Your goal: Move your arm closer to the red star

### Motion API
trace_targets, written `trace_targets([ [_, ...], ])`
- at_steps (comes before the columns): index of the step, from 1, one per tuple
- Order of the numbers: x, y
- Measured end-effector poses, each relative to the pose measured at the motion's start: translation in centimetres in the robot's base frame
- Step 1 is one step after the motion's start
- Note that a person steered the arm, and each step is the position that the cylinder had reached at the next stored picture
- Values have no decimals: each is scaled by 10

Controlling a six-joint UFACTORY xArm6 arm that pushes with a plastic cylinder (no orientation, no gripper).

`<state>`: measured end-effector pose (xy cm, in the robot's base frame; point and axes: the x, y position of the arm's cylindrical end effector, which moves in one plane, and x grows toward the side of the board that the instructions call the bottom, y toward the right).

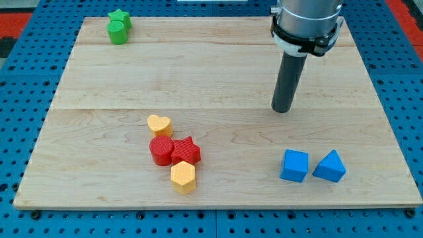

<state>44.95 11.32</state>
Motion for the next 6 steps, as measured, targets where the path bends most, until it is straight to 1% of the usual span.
trace_targets([
  [1,4,-9],
  [3,49,-38],
  [4,81,-80],
  [5,98,-134],
  [6,99,-189],
])
